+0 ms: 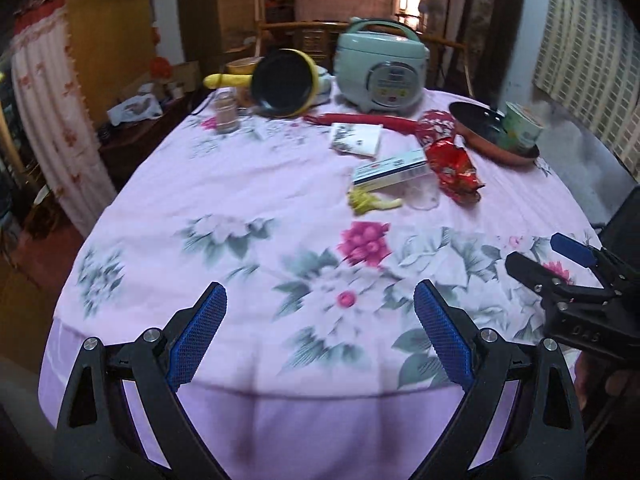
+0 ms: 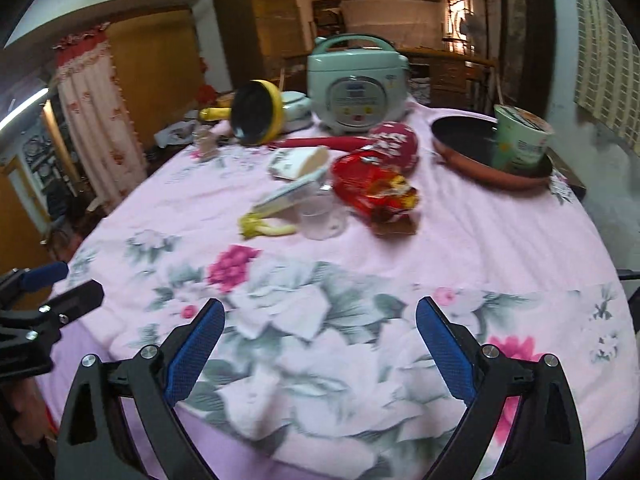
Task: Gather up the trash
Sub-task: 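Grasp the red snack bag with the right tool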
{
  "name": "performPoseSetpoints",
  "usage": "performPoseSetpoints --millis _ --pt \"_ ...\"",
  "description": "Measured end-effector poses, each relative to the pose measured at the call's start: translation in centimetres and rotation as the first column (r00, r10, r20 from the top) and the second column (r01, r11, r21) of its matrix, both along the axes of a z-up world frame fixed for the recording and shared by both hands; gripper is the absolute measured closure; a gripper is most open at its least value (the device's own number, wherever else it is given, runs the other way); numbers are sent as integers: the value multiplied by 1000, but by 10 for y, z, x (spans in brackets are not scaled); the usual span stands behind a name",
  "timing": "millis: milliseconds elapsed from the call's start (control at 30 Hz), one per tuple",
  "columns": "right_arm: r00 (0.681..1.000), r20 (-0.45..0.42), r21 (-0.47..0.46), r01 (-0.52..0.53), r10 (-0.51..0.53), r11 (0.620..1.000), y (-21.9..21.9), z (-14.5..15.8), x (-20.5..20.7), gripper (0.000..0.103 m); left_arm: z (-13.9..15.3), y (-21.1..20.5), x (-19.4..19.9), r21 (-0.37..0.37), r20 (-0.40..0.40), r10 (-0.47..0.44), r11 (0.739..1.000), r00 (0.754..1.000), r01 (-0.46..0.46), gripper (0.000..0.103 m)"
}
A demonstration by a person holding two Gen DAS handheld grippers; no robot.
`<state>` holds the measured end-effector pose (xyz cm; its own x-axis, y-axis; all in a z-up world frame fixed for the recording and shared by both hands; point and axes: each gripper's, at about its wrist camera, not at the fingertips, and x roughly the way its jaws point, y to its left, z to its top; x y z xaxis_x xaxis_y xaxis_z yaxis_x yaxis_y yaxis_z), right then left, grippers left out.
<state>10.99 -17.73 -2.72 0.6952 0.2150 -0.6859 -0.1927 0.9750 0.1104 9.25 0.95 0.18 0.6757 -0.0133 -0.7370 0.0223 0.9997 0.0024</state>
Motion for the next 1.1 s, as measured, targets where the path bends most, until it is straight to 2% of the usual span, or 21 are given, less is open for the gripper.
performPoseSetpoints --millis 200,267,333,433,500,600,867,1067,1100 --pt "1000 -17 -34 25 -25 999 -17 -3 17 8 1 -21 41 -17 -33 -63 998 997 63 12" --pt "1000 -12 -49 25 -26 998 -18 -2 24 8 -8 -25 55 -5 -42 -79 997 996 79 12" --pt "1000 -1 -53 20 -20 998 -20 -1 35 8 -22 -25 69 16 -59 -56 998 997 57 12" --pt "999 32 -116 31 -27 993 -21 -2 53 8 -48 -15 86 -46 -84 -58 997 995 54 12" --pt "999 43 -163 34 -28 986 -20 -4 65 14 -60 -8 91 -53 -91 -54 997 994 49 12" --pt "999 39 -251 39 -30 967 -17 -11 85 24 -67 0 92 -12 -103 -48 999 994 47 12" --pt "1000 15 -300 -18 23 954 7 -28 128 25 -68 -8 92 -15 -133 -99 995 986 97 12" --pt "999 38 -351 18 -5 936 13 -33 147 26 -67 -3 93 -38 -138 -76 997 987 71 12" --pt "999 40 -351 23 -9 936 13 -33 150 30 -66 -2 93 -42 -134 -71 997 988 66 12"
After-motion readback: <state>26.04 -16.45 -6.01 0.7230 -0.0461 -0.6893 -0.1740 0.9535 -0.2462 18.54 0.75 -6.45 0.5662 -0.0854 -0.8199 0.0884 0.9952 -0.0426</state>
